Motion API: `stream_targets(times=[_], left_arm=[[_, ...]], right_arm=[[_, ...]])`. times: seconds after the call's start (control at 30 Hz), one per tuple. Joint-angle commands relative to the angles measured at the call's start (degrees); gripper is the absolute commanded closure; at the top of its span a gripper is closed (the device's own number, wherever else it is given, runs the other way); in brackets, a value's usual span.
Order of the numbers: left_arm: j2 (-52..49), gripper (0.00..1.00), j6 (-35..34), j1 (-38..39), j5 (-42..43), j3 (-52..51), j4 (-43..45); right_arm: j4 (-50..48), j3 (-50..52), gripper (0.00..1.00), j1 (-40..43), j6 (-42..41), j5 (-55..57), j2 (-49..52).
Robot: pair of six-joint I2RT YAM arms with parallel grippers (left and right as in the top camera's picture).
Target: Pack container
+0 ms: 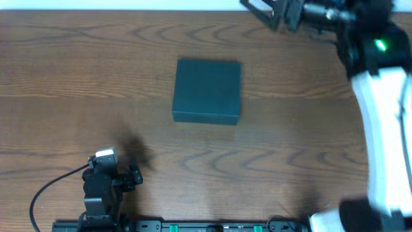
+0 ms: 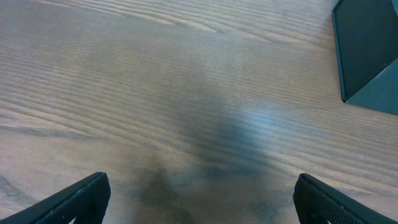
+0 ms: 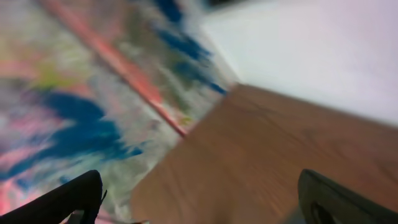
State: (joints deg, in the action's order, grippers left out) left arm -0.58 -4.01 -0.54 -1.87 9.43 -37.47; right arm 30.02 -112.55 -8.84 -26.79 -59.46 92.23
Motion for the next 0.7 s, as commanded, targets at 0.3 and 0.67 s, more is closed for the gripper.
stream_targets(times=[0.3, 0.67], left_arm=[[0.37, 0.05, 0.83, 0.13, -0.02, -0.48, -0.31], [0.37, 0.05, 0.83, 0.13, -0.02, -0.48, -0.31]], right_arm=[[6.86, 34.23, 0.01, -7.3, 29.27, 23.63, -41.88], [-1.51, 83.73, 0.01, -6.08, 29.66, 30.75, -74.34]])
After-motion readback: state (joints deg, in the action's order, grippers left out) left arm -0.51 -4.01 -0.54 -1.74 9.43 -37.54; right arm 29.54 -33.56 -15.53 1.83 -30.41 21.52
